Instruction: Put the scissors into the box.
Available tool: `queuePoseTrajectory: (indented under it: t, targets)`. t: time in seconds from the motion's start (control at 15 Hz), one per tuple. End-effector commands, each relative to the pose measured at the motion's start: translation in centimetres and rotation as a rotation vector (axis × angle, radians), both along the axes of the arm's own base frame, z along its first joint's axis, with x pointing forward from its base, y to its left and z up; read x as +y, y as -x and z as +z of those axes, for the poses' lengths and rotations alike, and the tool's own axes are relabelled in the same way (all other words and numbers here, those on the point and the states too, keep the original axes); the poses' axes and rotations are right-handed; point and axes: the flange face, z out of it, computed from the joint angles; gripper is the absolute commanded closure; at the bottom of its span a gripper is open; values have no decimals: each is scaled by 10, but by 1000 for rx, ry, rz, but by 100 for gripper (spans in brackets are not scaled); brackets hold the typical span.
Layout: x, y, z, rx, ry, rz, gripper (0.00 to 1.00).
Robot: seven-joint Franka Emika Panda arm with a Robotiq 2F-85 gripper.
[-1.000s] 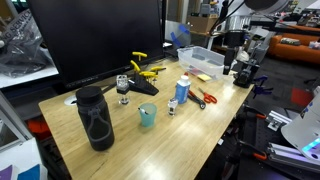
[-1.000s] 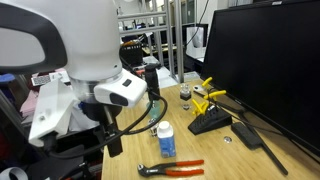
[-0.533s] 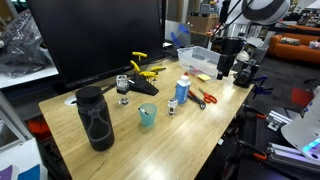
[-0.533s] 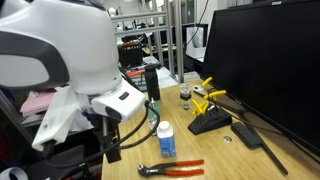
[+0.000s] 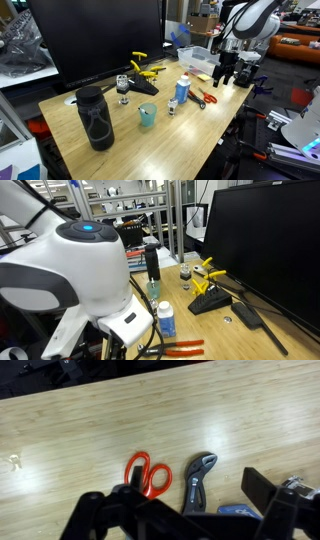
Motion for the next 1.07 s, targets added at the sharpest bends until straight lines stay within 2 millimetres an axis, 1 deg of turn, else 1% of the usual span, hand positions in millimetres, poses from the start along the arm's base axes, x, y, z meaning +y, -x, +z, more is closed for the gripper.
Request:
queuePoseTrajectory:
  t: [0.0,0.27,0.47,0.6,1.0]
  targets:
    - [0,0,-2,5,0,-4,0]
    - [0,-3,-1,1,-12,-9,0]
    - [-8,-10,-12,-12,-29,-103,0]
    - [-13,-14,-24,-19,-54,-147,0]
    - [-28,-29,-65,13,45,-181,0]
